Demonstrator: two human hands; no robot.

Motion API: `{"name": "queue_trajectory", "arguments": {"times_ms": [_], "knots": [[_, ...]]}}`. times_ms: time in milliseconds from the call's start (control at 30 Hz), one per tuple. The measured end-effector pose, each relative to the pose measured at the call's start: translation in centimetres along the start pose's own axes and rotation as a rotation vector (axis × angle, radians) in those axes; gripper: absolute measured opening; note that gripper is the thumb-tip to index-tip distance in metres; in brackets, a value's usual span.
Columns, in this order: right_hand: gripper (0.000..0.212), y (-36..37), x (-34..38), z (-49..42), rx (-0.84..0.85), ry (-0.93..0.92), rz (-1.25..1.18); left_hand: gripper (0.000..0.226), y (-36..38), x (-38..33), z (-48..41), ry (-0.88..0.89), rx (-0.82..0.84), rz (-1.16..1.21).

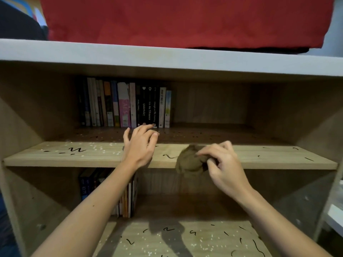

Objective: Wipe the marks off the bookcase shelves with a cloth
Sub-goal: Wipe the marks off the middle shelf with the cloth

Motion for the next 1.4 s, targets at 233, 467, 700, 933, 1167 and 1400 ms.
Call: {"name": "queue_trajectory", "arguments": {"times_ms": [233,467,700,933,1167,1400], "knots": [[0.03,0.2,-1.3,-0.6,0.064,0.027,0.093,0.031,2.6,-2.9,-1.2,-0.001,0.324,-0.116],[0.035,-0.2,-5.6,-6.8,0.049,0.207,0.131,0.054,6.2,-2.7,-3.5,-0.241,0.611,-0.189],[0.033,8.3,-14.0,-14.1,0.247,0.482,0.288,0.083,9.4,-1.0,-3.6,-0.421,1.007,-0.26],[0.033,11.0,-19.0,-16.7,0.417,0.343,0.586,0.085,10.7,0.1,-3.9,-0.439,1.007,-0.314],[0.028,15.7,-13.8,-16.5,0.645,0.22,0.201,0.079,10.9,-0.4,-4.3,-0.406,1.079,-0.387],[0.029,15.6,-14.5,-16.5,0.534,0.285,0.326,0.083,10.0,-0.8,-3.5,-0.419,0.999,-0.385]]}}
Point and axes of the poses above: each hand's wrist, its own z-axis away from the middle knuckle, its own y-axis out of the palm, x = y × z, the point moved 6 cm from there along -z, towards the middle knuckle, and after that the axes turned 12 degrees about -x, right-handed, at the moved point
